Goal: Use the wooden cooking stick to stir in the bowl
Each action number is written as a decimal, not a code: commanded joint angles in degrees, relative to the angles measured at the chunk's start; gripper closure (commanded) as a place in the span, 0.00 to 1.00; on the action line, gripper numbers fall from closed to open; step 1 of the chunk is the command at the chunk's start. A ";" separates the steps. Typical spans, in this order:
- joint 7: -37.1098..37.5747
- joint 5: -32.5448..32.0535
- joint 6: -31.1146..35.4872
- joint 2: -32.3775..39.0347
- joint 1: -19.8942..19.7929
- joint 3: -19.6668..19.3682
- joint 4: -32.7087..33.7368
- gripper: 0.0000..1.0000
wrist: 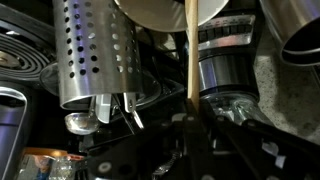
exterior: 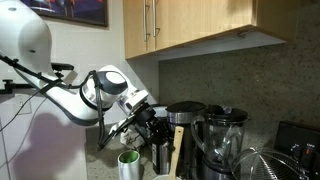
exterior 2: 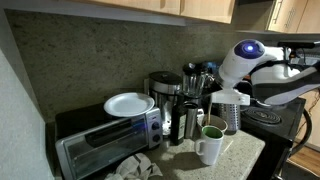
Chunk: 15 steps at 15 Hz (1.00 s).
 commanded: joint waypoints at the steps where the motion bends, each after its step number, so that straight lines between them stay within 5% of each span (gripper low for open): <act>1: -6.49 2.07 -7.82 -0.17 1.09 0.09 1.62 0.94; 9: 3.96 -5.99 -6.72 -2.72 -0.22 0.88 1.65 0.94; 15: 8.95 -1.92 -2.29 -1.48 1.75 -0.98 0.78 0.94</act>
